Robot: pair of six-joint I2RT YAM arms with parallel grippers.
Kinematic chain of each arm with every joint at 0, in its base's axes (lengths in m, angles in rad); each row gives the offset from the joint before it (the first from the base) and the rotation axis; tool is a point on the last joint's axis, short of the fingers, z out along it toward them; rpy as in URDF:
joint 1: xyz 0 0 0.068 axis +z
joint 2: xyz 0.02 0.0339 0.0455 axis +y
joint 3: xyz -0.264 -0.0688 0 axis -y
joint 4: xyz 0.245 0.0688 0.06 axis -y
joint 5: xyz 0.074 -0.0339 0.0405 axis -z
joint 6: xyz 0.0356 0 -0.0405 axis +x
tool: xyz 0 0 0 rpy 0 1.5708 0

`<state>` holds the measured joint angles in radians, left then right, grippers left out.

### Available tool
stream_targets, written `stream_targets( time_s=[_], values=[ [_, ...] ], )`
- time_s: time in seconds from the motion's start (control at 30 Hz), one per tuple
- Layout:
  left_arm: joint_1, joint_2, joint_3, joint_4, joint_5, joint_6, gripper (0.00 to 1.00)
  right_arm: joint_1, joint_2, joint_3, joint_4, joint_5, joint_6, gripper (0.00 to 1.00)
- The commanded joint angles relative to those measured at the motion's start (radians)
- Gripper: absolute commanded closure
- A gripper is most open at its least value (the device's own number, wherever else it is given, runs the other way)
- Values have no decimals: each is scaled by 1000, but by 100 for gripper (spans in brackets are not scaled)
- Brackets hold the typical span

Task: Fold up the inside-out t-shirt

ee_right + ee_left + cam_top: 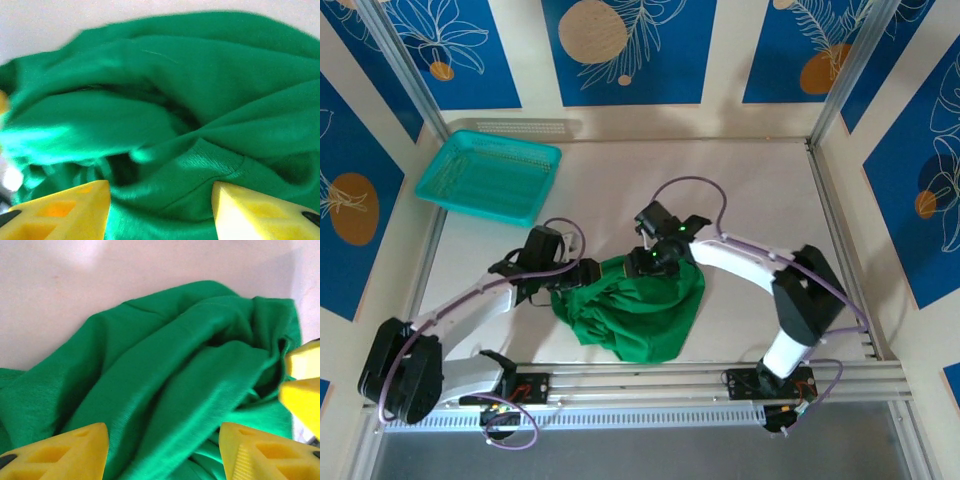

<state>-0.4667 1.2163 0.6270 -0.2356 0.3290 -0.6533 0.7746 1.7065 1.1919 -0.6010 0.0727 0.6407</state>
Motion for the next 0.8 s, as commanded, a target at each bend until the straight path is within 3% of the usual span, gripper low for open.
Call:
stream_targets(
  time_s=[0.0, 0.07, 0.17, 0.2, 0.23, 0.37, 0.5, 0.57, 0.63, 0.77],
  values=[
    [-4, 34, -15, 74, -11, -12, 37, 15, 49, 63, 5, 30, 73, 84],
    [-2, 57, -14, 66, -6, -7, 40, 24, 19, 113, -33, -61, 25, 90],
    [9, 68, 25, 12, 22, 24, 86, 21, -123, 159, -96, -163, -45, 95],
    [15, 61, 39, -9, 25, 34, 96, 14, -170, 155, -102, -202, -73, 98],
    [21, 47, 52, -38, 19, 45, 100, 0, -225, 139, -114, -228, -94, 100],
    [62, -61, -5, -89, -46, -6, 100, -78, -341, -36, -215, -196, -112, 98],
    [96, -106, -112, -55, -15, -58, 100, -158, -275, -264, -207, -303, -62, 85],
    [95, -98, -131, -44, 18, -59, 100, -153, -255, -299, -179, -327, -42, 84],
    [96, -95, -118, -65, 54, -41, 100, -115, -291, -267, -204, -252, -39, 79],
    [83, -140, -16, -252, 50, 54, 74, -52, -371, -115, -349, -35, -110, 64]
  ],
)
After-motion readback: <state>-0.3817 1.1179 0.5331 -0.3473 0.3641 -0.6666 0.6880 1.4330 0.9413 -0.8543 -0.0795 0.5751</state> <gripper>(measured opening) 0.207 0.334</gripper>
